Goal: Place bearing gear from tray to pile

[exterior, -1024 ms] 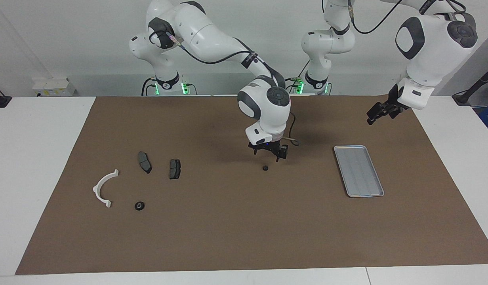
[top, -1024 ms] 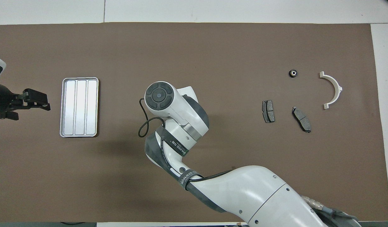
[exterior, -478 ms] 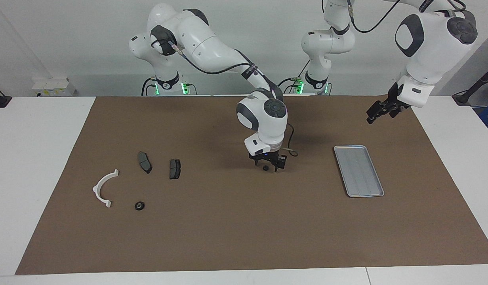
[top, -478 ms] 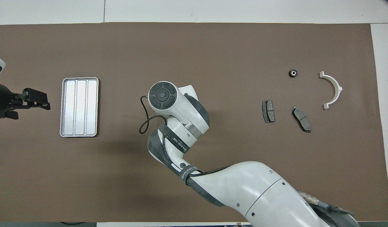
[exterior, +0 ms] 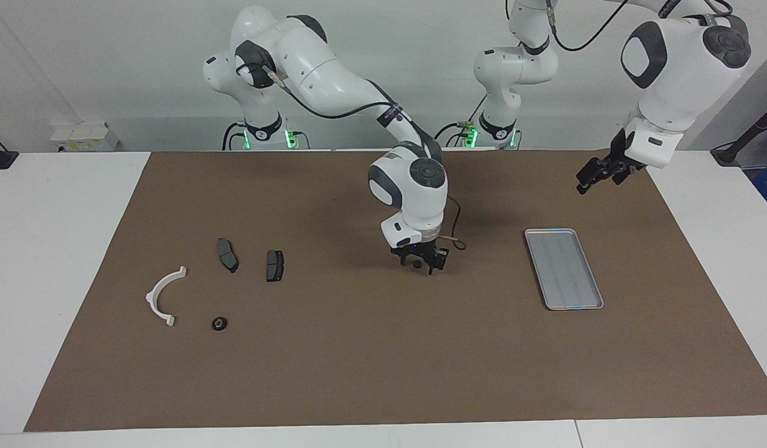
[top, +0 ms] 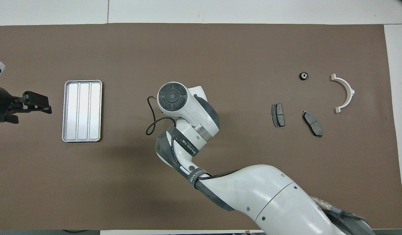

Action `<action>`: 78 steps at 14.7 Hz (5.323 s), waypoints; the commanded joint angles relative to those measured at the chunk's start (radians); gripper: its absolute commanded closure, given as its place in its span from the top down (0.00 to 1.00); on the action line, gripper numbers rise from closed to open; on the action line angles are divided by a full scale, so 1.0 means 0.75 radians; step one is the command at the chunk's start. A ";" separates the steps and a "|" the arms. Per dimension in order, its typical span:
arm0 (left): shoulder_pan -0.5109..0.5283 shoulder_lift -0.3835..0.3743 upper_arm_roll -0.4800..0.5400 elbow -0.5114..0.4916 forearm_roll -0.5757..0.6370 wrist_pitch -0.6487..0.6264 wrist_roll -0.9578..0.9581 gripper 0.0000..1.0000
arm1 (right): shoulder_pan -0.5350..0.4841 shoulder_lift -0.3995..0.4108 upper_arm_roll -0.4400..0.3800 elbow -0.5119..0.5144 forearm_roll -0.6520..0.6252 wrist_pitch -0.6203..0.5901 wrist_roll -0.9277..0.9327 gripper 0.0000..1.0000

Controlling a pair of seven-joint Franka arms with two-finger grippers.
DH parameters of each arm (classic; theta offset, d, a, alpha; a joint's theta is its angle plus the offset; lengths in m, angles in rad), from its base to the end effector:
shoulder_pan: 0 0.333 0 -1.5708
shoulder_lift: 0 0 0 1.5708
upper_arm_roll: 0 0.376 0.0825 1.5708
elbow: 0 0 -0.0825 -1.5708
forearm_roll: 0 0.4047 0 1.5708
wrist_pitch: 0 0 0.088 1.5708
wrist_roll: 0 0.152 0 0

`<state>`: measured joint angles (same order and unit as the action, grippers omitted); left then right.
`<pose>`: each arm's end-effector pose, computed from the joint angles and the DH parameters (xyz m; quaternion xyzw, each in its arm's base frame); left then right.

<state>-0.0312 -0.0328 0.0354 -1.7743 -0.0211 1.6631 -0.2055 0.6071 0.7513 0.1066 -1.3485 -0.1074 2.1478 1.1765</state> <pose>0.5588 -0.0004 0.5657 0.9935 0.1059 -0.0401 0.0070 0.6249 0.5052 0.2731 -0.9758 0.2167 -0.0233 0.0155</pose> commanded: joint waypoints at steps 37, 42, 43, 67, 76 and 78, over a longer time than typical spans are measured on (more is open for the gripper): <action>0.005 -0.034 -0.014 0.042 0.006 -0.060 0.018 1.00 | -0.809 -0.243 0.026 -0.288 -0.002 0.046 -1.689 0.00; 0.005 -0.034 -0.016 0.042 0.006 -0.060 0.018 1.00 | -0.808 -0.204 0.026 -0.327 -0.002 0.135 -1.687 0.00; 0.005 -0.034 -0.016 0.042 0.006 -0.060 0.018 1.00 | -0.803 -0.204 0.023 -0.329 -0.002 0.135 -1.687 0.00; 0.005 -0.034 -0.014 0.042 0.006 -0.060 0.018 1.00 | -0.871 -0.549 0.021 -0.301 0.014 -0.174 -1.689 1.00; 0.005 -0.034 -0.014 0.044 0.006 -0.060 0.018 1.00 | -0.897 -0.987 -0.003 -0.323 0.139 -0.767 -1.681 1.00; 0.005 -0.034 -0.014 0.044 0.006 -0.060 0.018 1.00 | -0.887 -1.053 -0.034 -0.337 0.141 -0.849 -1.679 1.00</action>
<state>-0.0315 -0.0447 0.0259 -1.7443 -0.0211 1.6328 -0.1962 -0.0538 0.0161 0.1012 -1.5538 -0.0219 1.5386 -0.0781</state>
